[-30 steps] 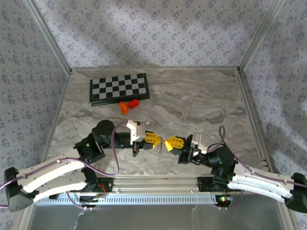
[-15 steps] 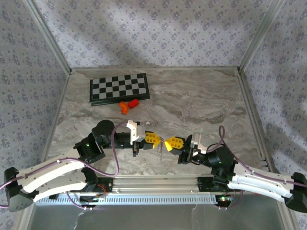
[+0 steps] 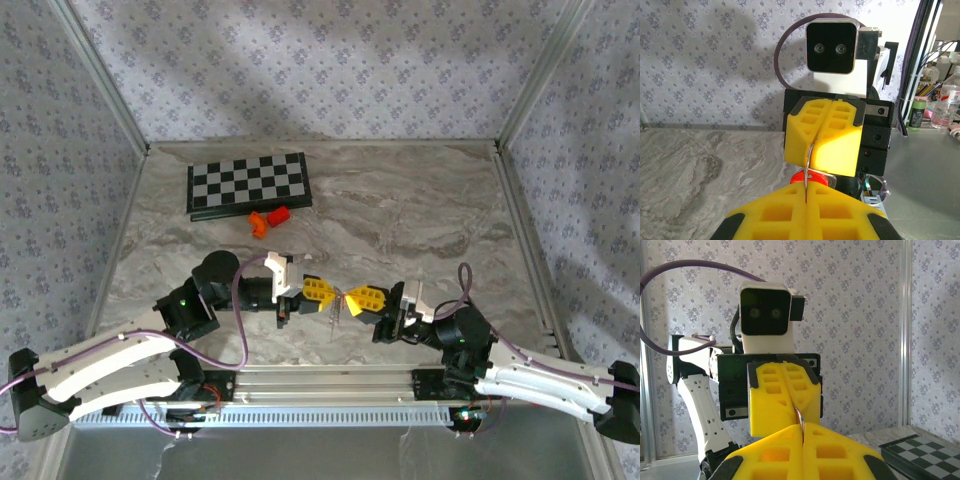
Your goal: Put the keys on the keyring
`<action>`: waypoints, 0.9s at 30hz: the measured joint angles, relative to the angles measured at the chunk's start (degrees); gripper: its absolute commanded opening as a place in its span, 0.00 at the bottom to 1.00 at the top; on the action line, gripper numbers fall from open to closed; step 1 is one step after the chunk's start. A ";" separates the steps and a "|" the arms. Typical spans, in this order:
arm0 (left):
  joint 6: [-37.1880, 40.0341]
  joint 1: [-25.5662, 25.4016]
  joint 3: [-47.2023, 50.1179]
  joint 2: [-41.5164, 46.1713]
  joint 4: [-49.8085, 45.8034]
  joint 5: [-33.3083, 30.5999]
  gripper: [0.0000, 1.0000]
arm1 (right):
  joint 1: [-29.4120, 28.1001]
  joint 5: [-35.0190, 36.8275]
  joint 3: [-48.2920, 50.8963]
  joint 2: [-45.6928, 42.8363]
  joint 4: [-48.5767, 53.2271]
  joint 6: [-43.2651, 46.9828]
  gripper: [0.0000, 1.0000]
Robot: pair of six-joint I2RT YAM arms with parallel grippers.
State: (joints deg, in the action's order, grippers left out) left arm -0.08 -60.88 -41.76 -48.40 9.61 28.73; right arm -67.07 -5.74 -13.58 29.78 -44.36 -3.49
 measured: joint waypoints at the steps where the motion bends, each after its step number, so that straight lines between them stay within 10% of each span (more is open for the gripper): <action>1: 0.00 0.00 0.00 0.00 -0.02 0.00 0.00 | 0.00 0.00 0.02 0.00 0.00 0.09 0.00; 27: 0.00 0.00 -0.76 -0.13 -0.66 -0.02 0.00 | 0.00 -0.07 0.00 -0.02 1.38 0.55 0.00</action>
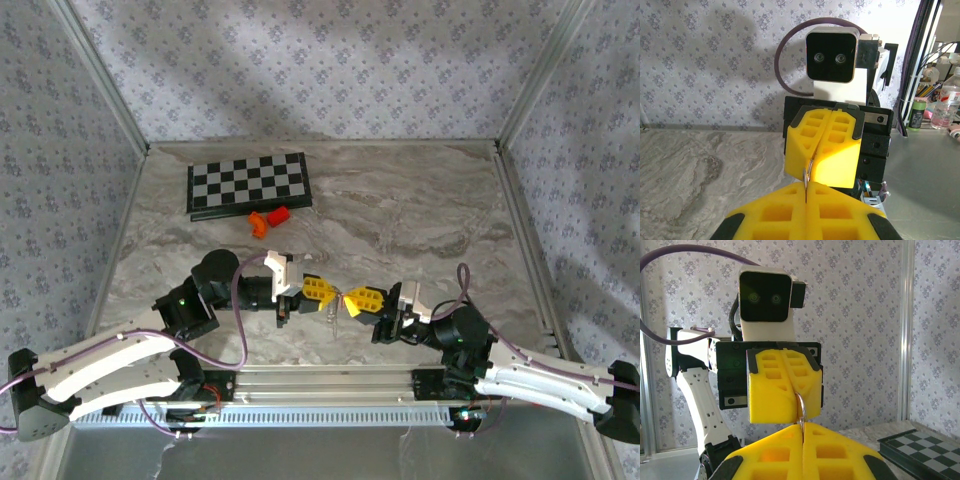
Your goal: Put the keys on the keyring
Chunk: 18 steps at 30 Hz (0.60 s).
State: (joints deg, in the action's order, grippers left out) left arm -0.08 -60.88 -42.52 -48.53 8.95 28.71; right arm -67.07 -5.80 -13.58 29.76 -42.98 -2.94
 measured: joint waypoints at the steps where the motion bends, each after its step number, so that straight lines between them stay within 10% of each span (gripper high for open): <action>1: 0.00 0.00 0.00 0.00 0.00 0.00 0.00 | 0.00 0.02 0.00 -0.04 0.00 0.00 0.00; 18: 0.02 0.00 -0.09 0.00 -0.20 0.24 0.00 | 0.00 0.04 0.02 -0.85 -0.07 0.00 0.00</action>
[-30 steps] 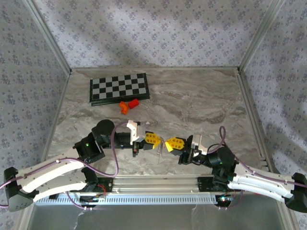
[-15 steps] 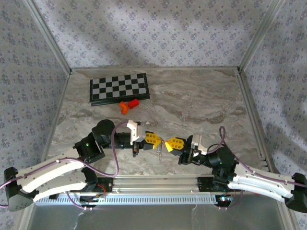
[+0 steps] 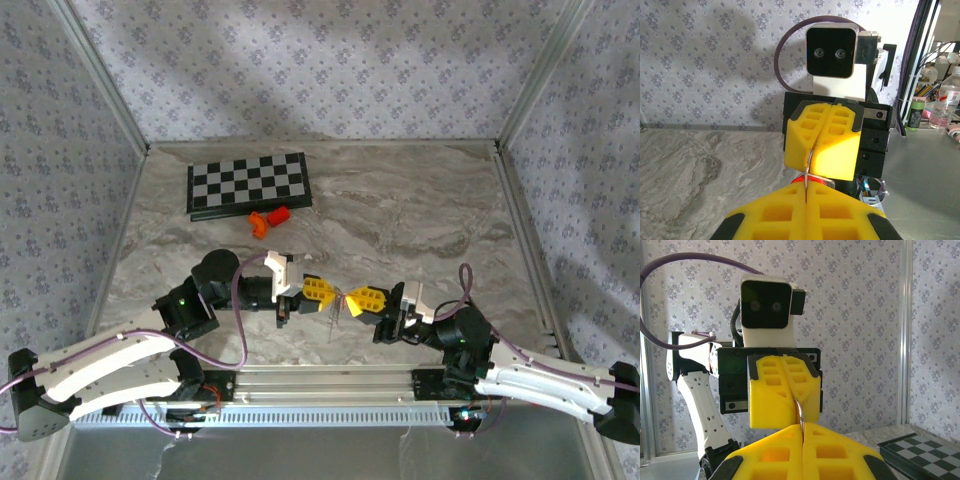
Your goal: Put the keys on the keyring
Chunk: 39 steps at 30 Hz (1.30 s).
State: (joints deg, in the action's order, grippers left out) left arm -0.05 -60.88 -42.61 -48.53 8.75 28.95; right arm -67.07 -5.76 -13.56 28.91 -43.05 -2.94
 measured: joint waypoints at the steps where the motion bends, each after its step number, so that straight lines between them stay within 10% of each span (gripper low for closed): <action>1: 0.00 0.00 0.00 0.00 0.00 0.00 0.00 | 0.00 0.00 0.00 0.00 0.00 0.00 0.00; 39: 0.46 -0.42 0.00 0.00 -0.04 0.20 0.00 | -0.48 0.42 0.26 -1.18 0.94 -0.48 0.00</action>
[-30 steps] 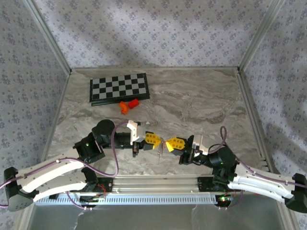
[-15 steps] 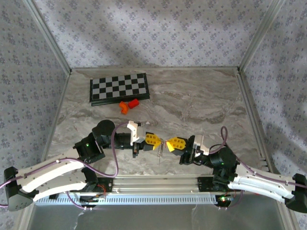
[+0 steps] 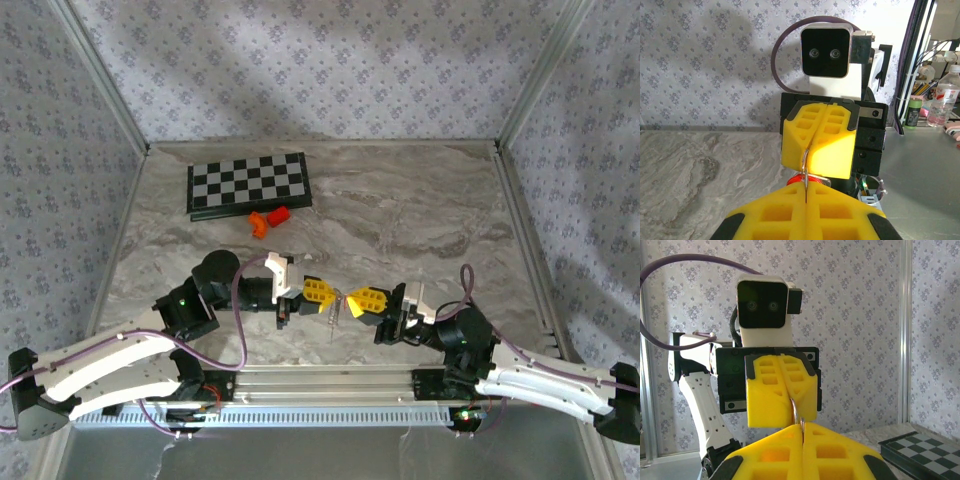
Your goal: Put the keys on the keyring
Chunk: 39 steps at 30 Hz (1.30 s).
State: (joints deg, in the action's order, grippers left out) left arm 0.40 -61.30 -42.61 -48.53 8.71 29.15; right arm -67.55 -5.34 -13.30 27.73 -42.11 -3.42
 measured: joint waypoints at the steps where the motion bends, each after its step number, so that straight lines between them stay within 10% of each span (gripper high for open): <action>1: 0.00 0.00 0.00 -0.02 0.02 -0.02 0.00 | 0.00 0.00 0.00 0.00 0.07 -0.04 0.00; 39: 0.15 0.00 0.00 -0.70 0.02 0.00 0.00 | 0.00 0.02 0.00 -1.29 0.98 -0.20 0.00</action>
State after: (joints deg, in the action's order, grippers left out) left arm 0.56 -61.30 -42.61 -49.23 8.73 29.15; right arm -67.55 -5.32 -13.30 26.44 -41.12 -3.62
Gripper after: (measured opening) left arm 0.043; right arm 0.052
